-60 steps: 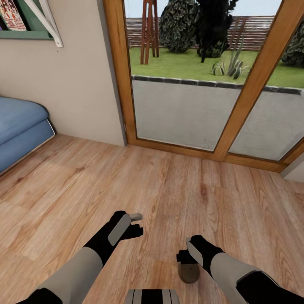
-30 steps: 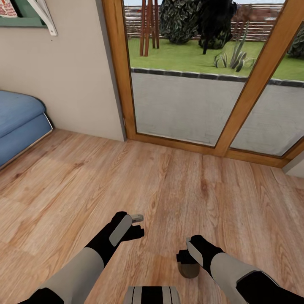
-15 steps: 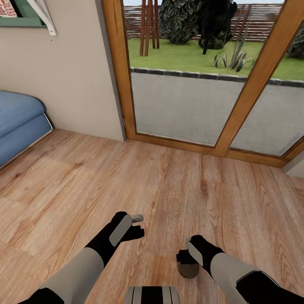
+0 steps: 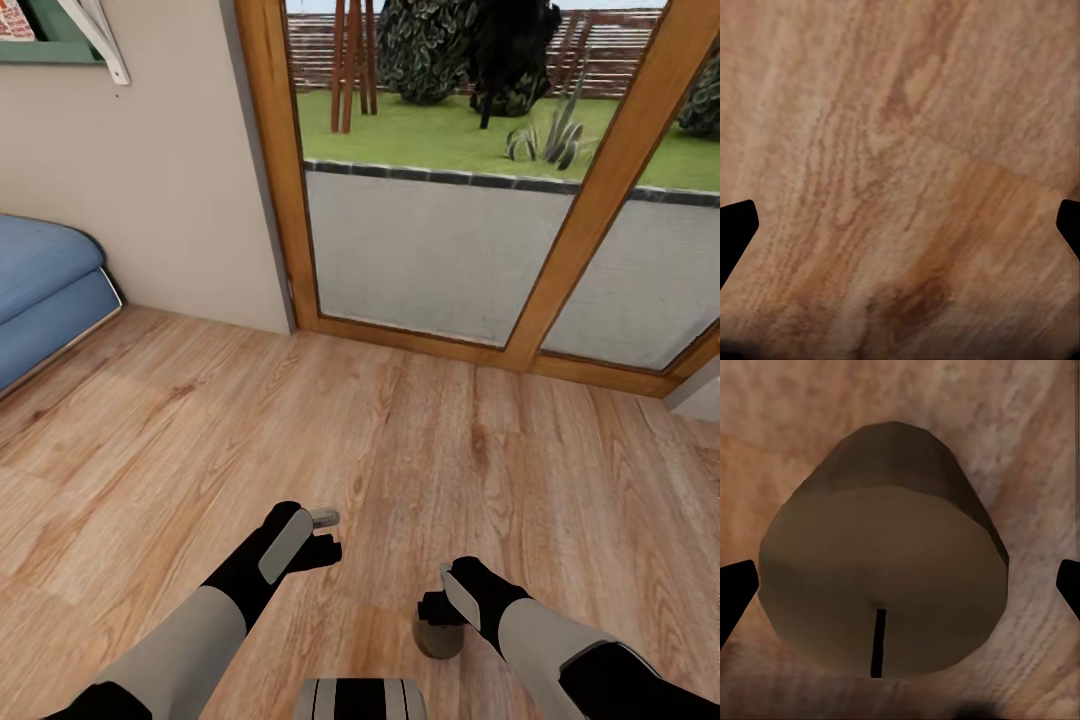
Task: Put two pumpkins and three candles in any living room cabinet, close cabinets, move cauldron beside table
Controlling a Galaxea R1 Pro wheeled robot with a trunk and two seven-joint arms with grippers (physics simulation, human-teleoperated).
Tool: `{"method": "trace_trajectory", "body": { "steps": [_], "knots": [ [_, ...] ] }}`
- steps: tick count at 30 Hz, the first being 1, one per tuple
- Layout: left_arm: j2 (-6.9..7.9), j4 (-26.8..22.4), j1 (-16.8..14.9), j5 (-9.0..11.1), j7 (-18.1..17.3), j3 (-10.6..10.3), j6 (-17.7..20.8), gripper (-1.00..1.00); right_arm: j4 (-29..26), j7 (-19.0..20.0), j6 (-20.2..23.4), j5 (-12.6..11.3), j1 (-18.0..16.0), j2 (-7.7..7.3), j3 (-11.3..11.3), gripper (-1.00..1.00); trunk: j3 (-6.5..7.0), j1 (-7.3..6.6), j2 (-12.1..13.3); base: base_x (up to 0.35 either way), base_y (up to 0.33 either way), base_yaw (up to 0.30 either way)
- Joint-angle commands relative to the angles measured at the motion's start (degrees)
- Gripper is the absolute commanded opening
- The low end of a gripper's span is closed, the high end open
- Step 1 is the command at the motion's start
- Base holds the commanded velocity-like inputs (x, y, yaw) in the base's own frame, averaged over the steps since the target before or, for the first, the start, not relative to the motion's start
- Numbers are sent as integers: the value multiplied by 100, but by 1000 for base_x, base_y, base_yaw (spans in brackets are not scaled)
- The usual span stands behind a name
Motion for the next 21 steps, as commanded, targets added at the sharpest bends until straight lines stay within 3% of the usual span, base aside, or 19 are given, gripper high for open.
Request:
{"method": "trace_trajectory", "body": {
  "steps": [1,21],
  "knots": [
    [3,-7,-3,61,58,-18,3,100,-11,-41,26,-61,-1,-1,35,100,-4,-1,-2,0,-42,0],
    [3,29,-3,53,58,-18,-6,100,-11,-40,26,-61,-1,-1,35,100,-4,-1,-2,0,2,0]
  ]
}}
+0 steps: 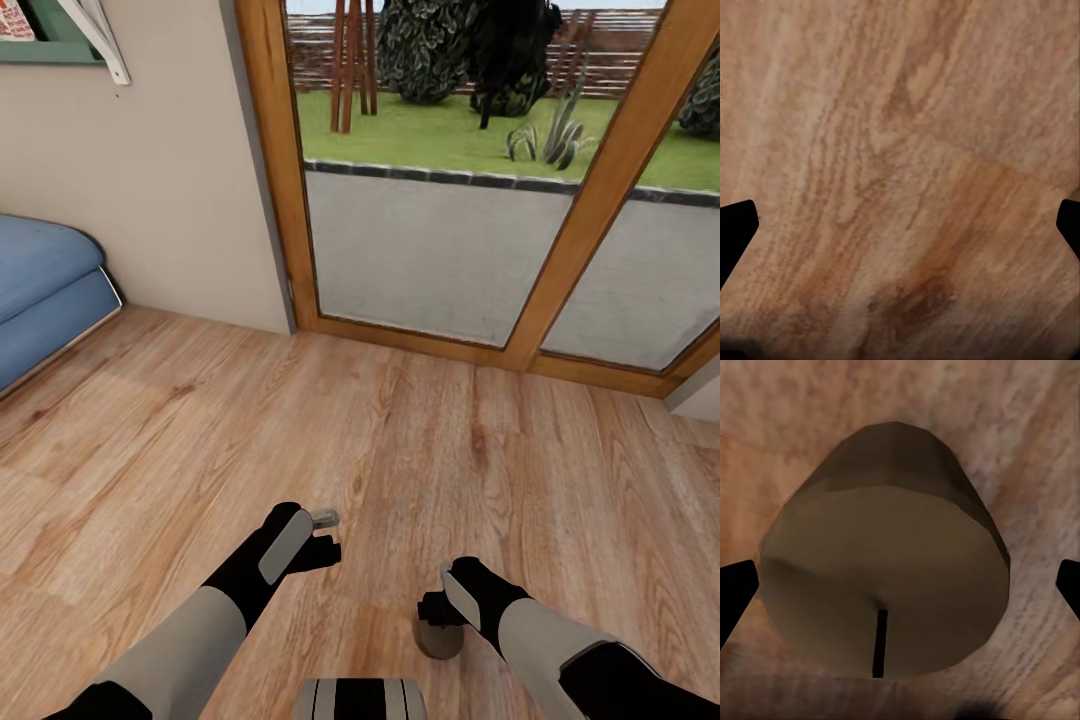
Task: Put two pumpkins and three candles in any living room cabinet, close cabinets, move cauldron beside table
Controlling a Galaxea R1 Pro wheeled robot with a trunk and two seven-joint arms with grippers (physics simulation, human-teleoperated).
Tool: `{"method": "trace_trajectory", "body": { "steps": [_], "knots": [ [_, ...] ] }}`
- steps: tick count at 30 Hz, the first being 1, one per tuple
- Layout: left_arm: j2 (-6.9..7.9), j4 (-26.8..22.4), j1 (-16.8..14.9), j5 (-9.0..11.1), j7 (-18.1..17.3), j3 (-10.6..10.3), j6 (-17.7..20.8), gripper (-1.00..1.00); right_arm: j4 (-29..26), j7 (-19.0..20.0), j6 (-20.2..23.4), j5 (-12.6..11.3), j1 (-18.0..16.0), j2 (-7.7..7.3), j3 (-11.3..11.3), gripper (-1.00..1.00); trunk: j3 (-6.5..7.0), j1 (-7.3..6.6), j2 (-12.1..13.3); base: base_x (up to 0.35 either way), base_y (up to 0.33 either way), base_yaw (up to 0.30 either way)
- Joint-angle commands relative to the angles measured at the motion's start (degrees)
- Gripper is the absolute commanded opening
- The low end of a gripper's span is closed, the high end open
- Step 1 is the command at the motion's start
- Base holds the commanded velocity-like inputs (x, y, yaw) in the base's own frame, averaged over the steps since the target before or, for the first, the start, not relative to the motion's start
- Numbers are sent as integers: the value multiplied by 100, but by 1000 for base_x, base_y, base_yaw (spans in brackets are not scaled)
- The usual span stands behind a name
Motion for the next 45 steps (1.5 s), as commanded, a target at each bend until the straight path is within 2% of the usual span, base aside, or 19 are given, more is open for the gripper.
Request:
{"method": "trace_trajectory", "body": {
  "steps": [1,37,45],
  "knots": [
    [3,-6,-5,59,57,-19,2,100,-11,-42,26,-62,-1,0,34,100,-4,-1,-2,0,26,0],
    [3,-6,-6,58,66,-19,-15,100,-11,-43,26,-62,-1,3,36,100,-4,-1,-2,0,7,0],
    [3,-5,-4,58,66,-19,-9,100,-9,-43,26,-62,-1,3,39,100,-181,20,-12,0,0,0]
  ]
}}
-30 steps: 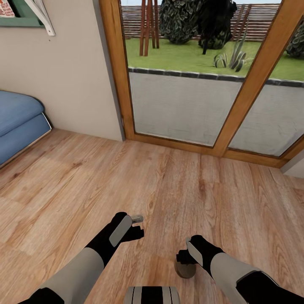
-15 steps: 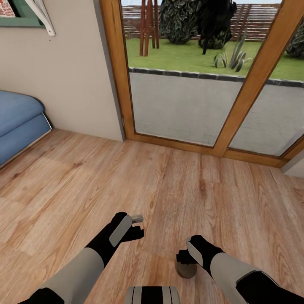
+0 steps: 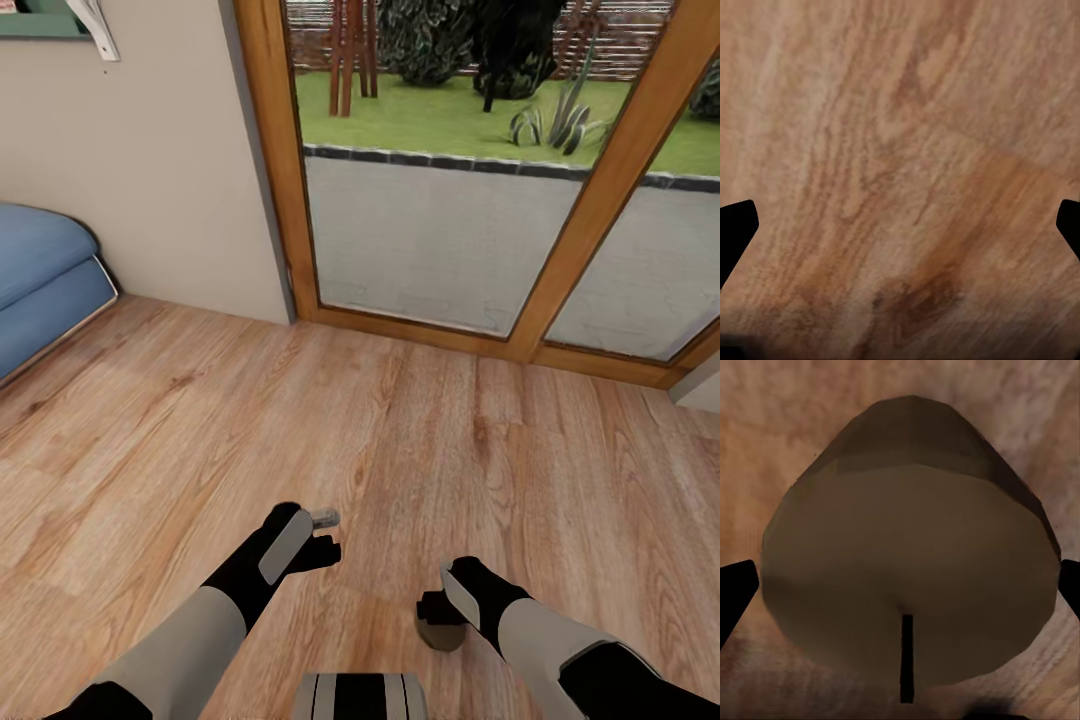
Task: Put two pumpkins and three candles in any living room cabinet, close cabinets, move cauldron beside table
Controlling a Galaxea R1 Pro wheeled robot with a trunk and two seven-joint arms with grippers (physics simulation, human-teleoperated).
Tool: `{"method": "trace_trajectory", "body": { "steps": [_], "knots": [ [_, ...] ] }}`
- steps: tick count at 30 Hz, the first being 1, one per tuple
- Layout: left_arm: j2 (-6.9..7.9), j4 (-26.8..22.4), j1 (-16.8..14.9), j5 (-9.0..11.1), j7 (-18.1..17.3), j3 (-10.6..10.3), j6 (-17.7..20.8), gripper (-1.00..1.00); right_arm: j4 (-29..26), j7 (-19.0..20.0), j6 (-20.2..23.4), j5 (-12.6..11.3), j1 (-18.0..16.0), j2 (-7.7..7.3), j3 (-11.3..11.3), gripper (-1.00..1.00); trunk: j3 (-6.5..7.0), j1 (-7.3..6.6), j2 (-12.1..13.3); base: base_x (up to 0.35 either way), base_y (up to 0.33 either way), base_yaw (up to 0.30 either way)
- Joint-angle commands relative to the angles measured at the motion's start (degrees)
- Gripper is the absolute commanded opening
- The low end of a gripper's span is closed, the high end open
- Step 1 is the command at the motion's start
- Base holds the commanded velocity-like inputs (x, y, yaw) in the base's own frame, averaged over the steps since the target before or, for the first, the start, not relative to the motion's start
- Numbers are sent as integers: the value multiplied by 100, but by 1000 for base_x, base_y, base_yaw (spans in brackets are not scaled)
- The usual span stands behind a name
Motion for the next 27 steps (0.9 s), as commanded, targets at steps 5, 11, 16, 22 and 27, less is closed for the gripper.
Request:
{"method": "trace_trajectory", "body": {
  "steps": [5,11,16,22,27],
  "knots": [
    [3,-5,-3,60,58,-18,5,100,-8,-48,33,23,1,-2,86,100,-116,12,-8,0,0,0],
    [3,-7,-2,60,58,-18,5,100,-8,-49,33,23,1,-5,86,100,-182,20,-12,0,0,0],
    [3,-7,-3,60,58,-18,-3,100,-9,-49,33,23,1,-4,81,-100,-182,20,-12,0,0,0],
    [3,-8,-7,60,60,-18,-3,100,-8,-49,33,23,1,-7,81,-100,-182,20,-12,0,0,0],
    [1,-9,-4,60,66,-18,-3,100,-8,-46,33,23,1,-7,80,-100,-182,20,-12,0,0,0]
  ]
}}
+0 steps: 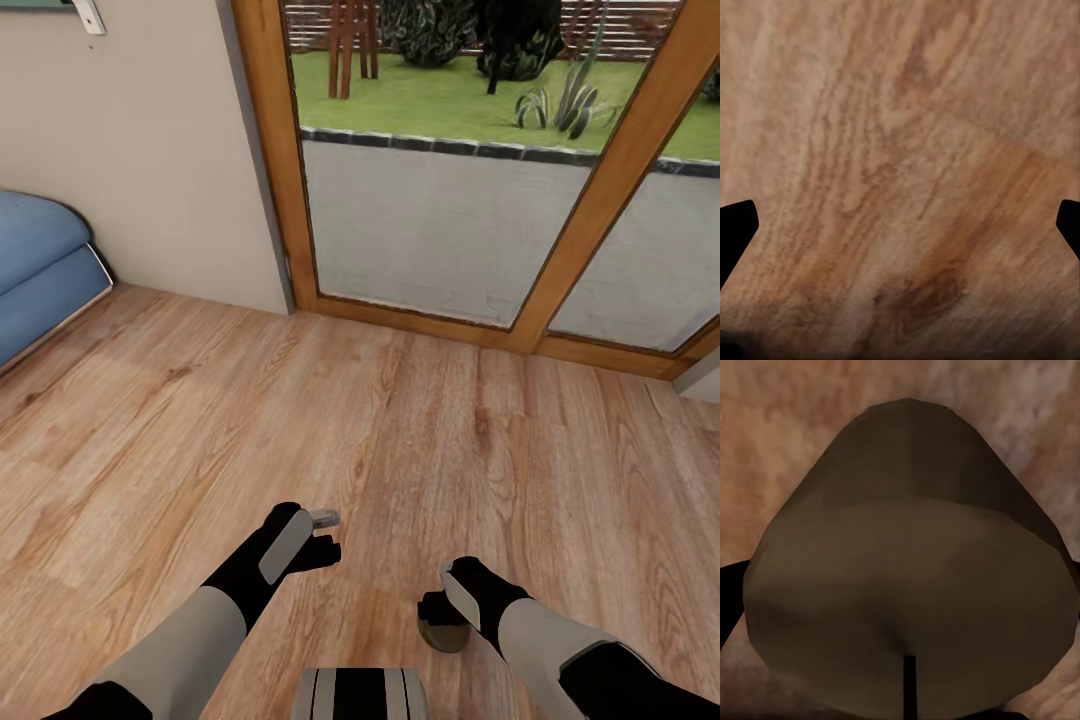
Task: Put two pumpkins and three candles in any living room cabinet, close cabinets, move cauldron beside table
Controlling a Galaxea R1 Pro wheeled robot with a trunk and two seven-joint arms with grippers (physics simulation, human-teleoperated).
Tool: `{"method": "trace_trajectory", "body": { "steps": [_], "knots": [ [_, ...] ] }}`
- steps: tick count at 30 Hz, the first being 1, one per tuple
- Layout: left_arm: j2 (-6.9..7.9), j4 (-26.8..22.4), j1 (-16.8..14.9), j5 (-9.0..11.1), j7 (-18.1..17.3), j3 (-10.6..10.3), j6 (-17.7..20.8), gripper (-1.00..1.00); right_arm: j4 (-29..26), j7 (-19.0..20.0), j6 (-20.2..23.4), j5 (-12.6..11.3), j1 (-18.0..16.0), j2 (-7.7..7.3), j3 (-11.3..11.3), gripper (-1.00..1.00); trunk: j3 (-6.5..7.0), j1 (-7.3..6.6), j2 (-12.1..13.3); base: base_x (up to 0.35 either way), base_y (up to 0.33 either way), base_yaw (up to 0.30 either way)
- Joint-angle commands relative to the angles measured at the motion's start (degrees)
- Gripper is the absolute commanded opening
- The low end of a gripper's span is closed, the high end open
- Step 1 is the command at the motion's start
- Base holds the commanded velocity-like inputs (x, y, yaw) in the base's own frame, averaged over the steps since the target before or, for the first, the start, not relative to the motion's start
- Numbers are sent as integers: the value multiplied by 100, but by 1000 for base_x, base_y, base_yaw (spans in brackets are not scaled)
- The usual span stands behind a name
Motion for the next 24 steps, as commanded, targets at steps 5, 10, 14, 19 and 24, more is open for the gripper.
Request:
{"method": "trace_trajectory", "body": {
  "steps": [5,10,14,19,24],
  "knots": [
    [0,-4,-2,60,59,-19,3,100,-11,-47,21,-61,0,-1,35,-100,107,-14,5,0,0,0],
    [1,74,-2,49,66,-19,-4,100,-13,-48,17,-61,0,-1,29,-100,218,-27,12,0,0,0],
    [-3,191,-4,44,67,-19,-13,100,-14,-46,17,-61,0,0,27,-100,306,-37,17,0,0,0],
    [-3,280,-5,35,68,-24,-15,100,-18,-41,19,-61,0,-2,25,-100,417,-50,24,0,0,0],
    [0,394,-2,26,68,-19,-15,100,-20,-41,25,-69,0,-3,2,-100,531,-63,31,0,0,-15]
  ]
}}
